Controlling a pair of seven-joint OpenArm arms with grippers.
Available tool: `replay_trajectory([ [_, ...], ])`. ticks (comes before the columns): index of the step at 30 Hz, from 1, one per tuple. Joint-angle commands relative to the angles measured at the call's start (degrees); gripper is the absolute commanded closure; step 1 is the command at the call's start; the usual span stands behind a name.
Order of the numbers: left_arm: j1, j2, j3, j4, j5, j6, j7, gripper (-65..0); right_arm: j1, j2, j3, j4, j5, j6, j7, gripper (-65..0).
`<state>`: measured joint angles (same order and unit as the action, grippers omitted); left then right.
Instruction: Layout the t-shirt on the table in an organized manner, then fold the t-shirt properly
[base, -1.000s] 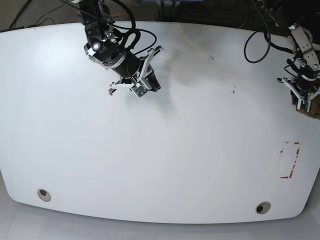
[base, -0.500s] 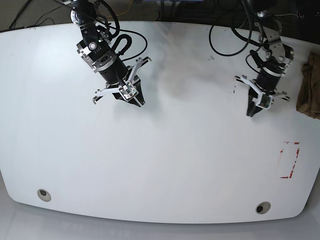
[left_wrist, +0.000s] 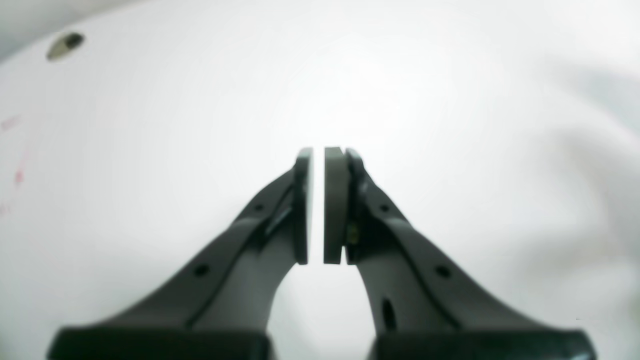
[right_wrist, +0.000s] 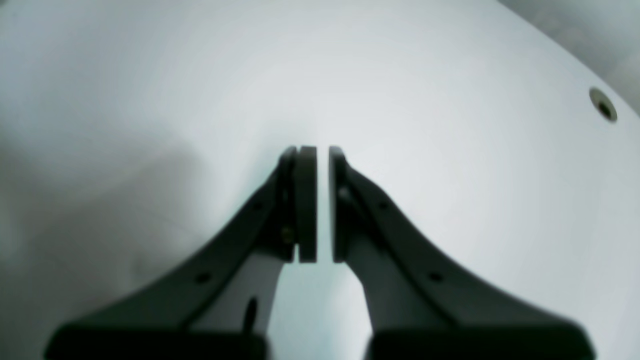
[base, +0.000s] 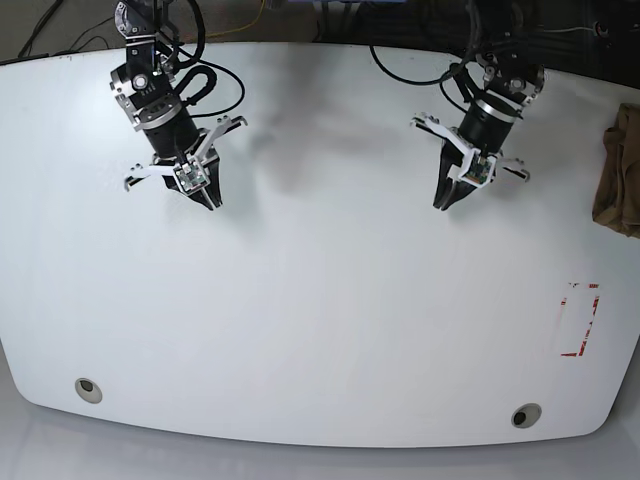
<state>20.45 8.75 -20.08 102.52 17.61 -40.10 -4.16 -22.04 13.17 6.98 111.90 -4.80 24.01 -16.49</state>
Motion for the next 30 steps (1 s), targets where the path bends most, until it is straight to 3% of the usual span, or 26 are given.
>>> replay_trajectory([
  [1, 1.84, 0.25, 0.08, 2.58, -1.21, 0.23, -1.86, -2.1, -1.03, -0.38, 3.35, 0.94, 0.36, 0.74, 1.59, -2.9],
  [7, 5.71, 0.25, 0.08, 2.75, -1.56, 3.66, -1.86, -2.1, -2.26, -3.89, 10.73, 0.67, 4.23, 6.36, 1.50, -2.9],
  [13, 9.84, 0.25, 0.08, 2.75, -5.52, 4.80, -1.86, -2.1, -4.02, -5.83, 17.06, -1.44, 6.34, 10.14, 1.50, -2.9],
  [27, 22.32, 0.25, -0.45, 3.55, -6.40, 4.80, -1.86, -2.1, -15.63, -8.11, 18.38, 0.32, 6.34, 10.58, 1.50, -2.9],
  [30, 25.14, 0.25, -1.42, 4.51, -6.57, 4.80, -1.86, -2.1, -18.53, -10.22, 18.38, 1.55, 6.34, 10.67, 1.59, -2.9],
])
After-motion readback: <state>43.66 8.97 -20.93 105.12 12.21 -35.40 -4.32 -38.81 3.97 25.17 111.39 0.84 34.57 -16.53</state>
